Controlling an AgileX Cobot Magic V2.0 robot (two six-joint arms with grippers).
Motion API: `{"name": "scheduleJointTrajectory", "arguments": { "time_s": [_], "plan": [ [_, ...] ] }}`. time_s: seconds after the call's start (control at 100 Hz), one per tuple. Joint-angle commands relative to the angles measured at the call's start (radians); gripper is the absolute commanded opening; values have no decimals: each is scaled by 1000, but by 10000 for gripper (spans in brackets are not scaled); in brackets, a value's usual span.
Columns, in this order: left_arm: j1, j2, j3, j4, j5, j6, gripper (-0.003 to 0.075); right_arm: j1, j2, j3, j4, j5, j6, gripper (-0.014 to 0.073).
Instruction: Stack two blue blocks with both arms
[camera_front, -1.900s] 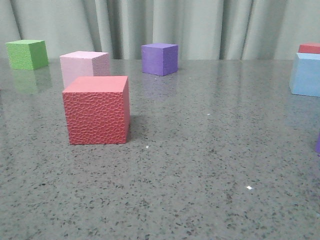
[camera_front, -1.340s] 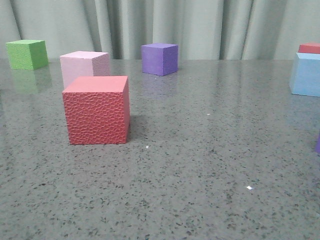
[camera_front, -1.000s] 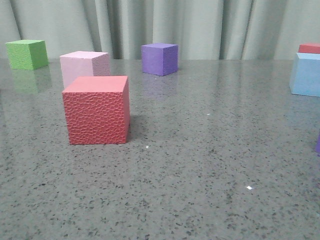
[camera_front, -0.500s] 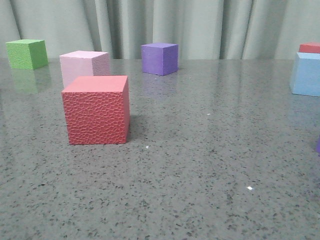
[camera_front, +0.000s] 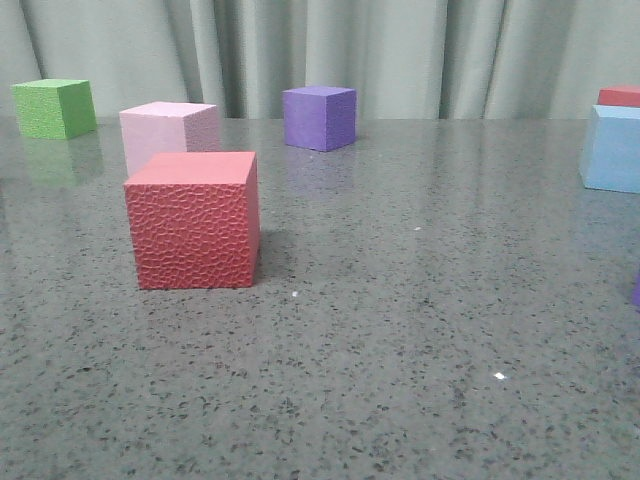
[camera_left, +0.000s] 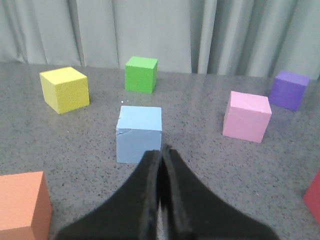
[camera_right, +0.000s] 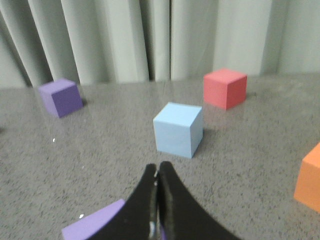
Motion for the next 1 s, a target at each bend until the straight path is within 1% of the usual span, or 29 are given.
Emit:
{"name": "scheduleJointTrajectory", "arguments": {
  "time_s": [0.0,0.09,0.1,0.19,0.24,0.29,0.48,0.65,0.73,0.78,0.85,0.89,0.9,0.92,0.95,0.96,0.97,0.99],
  "plan": [
    [2,98,-120,-30,40,-6,-19,-5,93,-112,19,52,-6,-122],
    [2,196,-214,-41,161,-6,-19,-5,176,-197,32,177,-6,-122],
    [2,203,-222,-41,181,-6,-19,-5,189,-209,35,207,-6,-122],
    [2,296,-303,-44,291,-6,-19,-5,258,-271,45,309,-6,-122],
    [2,339,-336,-44,352,-6,-19,-5,289,-293,50,335,-6,-122],
    [2,375,-362,-44,383,-6,-19,-5,311,-302,54,338,-6,-122],
    [2,455,-381,-44,408,-6,-19,-5,353,-302,65,338,-6,-122],
    [2,462,-381,-44,398,-6,-18,-5,354,-302,70,332,-6,-120],
    [2,462,-381,-44,398,-6,-11,-5,354,-302,70,322,-6,-106],
    [2,462,-381,-44,398,-6,20,-5,354,-302,70,314,-6,-69],
    [2,462,-381,-44,398,-6,111,-5,354,-302,73,300,-6,24],
    [2,462,-381,-44,398,-6,192,-5,354,-302,75,293,-6,103],
    [2,462,-381,-44,398,-6,224,-5,354,-302,75,293,-6,133],
    [2,462,-381,-44,398,-6,258,-5,354,-302,75,291,-6,164],
    [2,462,-381,-44,398,-6,351,-5,354,-302,75,287,-6,249],
    [2,462,-381,-44,398,-6,370,-5,354,-302,75,285,-6,267],
    [2,462,-381,-44,400,-6,411,-5,354,-302,75,285,-6,303],
    [2,462,-381,-44,400,-6,452,-5,354,-302,75,283,-6,339]
  ]
}}
